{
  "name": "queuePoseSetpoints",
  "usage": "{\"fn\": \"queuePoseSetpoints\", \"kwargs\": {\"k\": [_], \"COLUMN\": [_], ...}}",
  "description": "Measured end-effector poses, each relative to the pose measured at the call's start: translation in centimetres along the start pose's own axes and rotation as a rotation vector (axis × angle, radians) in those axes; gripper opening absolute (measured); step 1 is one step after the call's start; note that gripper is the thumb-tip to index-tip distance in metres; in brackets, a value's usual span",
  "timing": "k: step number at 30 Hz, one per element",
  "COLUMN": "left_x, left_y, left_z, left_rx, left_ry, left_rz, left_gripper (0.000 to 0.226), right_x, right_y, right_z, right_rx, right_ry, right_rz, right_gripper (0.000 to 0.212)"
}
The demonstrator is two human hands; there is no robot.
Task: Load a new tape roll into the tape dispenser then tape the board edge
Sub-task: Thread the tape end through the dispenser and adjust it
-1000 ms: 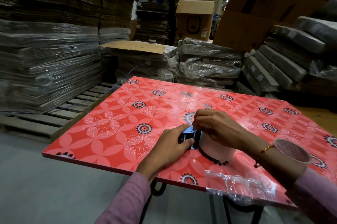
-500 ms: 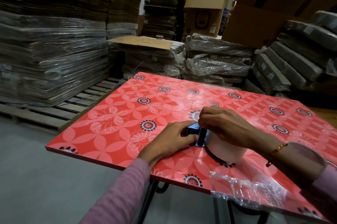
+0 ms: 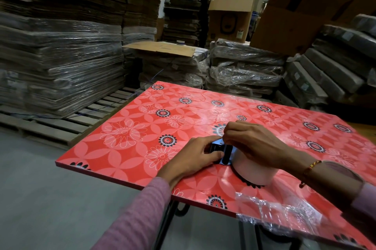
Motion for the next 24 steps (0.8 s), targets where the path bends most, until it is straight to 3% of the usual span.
{"fn": "queuePoseSetpoints", "kwargs": {"k": [13, 24], "left_x": [-0.09, -0.07], "left_y": [0.1, 0.12], "left_z": [0.09, 0.19], "left_rx": [-0.018, 0.014], "left_ry": [0.023, -0.006], "left_rz": [-0.015, -0.024], "left_gripper": [0.037, 0.036], "right_x": [-0.24, 0.58], "right_y": [0.22, -0.62], "right_z": [0.51, 0.31], "right_rx": [-0.016, 0.079], "right_ry": [0.036, -0.017], "right_rz": [0.001, 0.082], "right_gripper": [0.017, 0.016]}}
Point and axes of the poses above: each hand's wrist, its own z-axis towards the middle knuckle, its own x-axis out of the palm, y = z × x, the point moved 5 cm from there along z, towards the middle knuckle, and after that the axes turned 14 degrees about -x, right-handed, at the moved point
